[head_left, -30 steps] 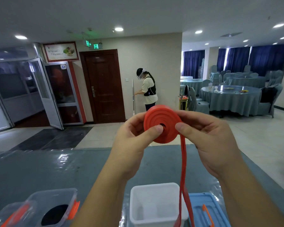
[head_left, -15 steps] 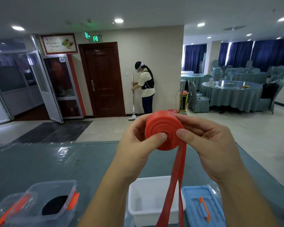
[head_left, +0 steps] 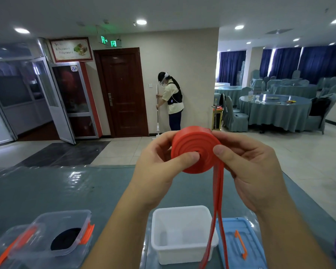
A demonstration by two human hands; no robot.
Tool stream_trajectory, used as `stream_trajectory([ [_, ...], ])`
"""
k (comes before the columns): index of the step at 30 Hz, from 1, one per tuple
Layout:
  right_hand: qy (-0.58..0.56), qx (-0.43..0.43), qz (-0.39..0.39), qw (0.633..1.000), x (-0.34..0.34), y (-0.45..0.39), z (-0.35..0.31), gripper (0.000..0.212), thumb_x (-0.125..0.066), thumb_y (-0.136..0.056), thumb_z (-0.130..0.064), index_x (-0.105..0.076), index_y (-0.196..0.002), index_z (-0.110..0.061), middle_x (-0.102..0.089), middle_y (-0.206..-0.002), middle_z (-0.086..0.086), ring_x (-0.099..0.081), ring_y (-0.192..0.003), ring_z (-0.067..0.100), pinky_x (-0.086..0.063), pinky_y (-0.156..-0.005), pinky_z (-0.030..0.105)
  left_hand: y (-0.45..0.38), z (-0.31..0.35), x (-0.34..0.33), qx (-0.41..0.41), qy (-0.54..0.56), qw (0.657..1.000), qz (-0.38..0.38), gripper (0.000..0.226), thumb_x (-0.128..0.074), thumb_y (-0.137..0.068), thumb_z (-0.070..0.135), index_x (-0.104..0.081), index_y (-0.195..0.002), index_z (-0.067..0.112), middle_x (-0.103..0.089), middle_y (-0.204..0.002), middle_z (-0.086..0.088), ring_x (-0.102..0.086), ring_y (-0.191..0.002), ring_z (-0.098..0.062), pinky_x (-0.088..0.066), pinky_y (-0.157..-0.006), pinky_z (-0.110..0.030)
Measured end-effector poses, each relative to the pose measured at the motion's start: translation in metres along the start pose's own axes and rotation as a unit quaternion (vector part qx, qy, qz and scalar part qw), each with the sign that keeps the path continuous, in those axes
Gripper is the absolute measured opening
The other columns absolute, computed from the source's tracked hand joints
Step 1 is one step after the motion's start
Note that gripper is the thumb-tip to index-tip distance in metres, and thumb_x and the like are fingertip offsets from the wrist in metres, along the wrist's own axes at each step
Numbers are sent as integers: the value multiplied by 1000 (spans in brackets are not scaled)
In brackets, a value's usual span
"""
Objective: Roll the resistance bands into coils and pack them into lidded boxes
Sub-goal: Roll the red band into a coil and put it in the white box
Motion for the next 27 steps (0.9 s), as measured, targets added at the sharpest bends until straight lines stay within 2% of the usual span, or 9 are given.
stream_trajectory([
  [2,-41,-8,9,999,1,0,3,48,-91,-63,-48,-83,-106,-28,-81,-106,10,-79,-99,28,-63,-86,32,0,-4,-5,18,61,998,24,45,-86,-70,15,-72,-113,17,-78,-105,-6,-74,-104,-29,-62,-93,-43],
  [4,-44,-8,22,999,5,-1,5,40,-86,-65,-35,-83,-104,-25,-81,-104,11,-79,-99,28,-63,-87,34,0,-10,-7,34,69,996,44,49,-87,-70,17,-70,-116,14,-78,-107,-7,-74,-106,-30,-60,-95,-46],
  [7,0,-11,22,1000,7,-1,1,37,-77,-70,-22,-79,-107,-18,-82,-100,7,-80,-94,25,-64,-86,32,-3,-10,-6,39,0,999,20,51,-83,-71,19,-68,-119,15,-78,-105,-4,-75,-101,-23,-60,-89,-35],
  [9,22,-13,18,1000,6,0,1,39,-76,-70,-18,-77,-110,-15,-82,-100,6,-80,-94,23,-64,-87,32,-5,-7,-3,46,-9,999,-7,48,-83,-71,16,-70,-118,18,-79,-105,-3,-76,-99,-21,-61,-87,-31],
  [13,-21,-8,27,999,-1,0,3,39,-77,-70,-19,-77,-110,-18,-82,-104,9,-79,-99,26,-63,-90,32,-5,-6,-2,39,49,998,13,46,-83,-71,12,-72,-116,15,-79,-104,-6,-76,-101,-26,-62,-92,-38],
  [18,-6,7,53,999,-1,0,1,26,-78,-70,-21,-84,-94,-30,-83,-98,4,-80,-93,22,-63,-86,30,0,-17,-6,50,45,997,32,49,-83,-71,14,-69,-118,14,-79,-103,-4,-75,-101,-25,-60,-94,-39],
  [22,27,15,38,999,-2,0,-6,29,-78,-71,-19,-81,-100,-25,-83,-97,1,-80,-91,18,-62,-83,24,-5,-8,1,47,3,999,-13,42,-81,-76,17,-72,-117,18,-79,-106,-5,-75,-101,-23,-61,-90,-35],
  [25,-18,2,34,999,-4,0,-3,32,-79,-68,-26,-82,-100,-26,-82,-100,6,-79,-95,22,-62,-84,27,-6,-2,1,18,21,1000,-7,46,-85,-74,17,-71,-118,15,-79,-106,-8,-76,-102,-27,-62,-90,-40],
  [27,-20,10,38,999,-4,2,-2,34,-79,-70,-28,-82,-104,-29,-82,-105,4,-79,-100,21,-62,-87,27,-4,-6,-2,18,55,998,17,45,-81,-76,12,-68,-119,11,-79,-103,-6,-76,-100,-26,-62,-92,-43],
])
Point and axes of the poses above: each hand's wrist, its own y-axis away from the middle knuckle, its own x-axis out of the back of the hand, z = x × y, the point moved 7 cm from there along -y, towards the middle knuckle
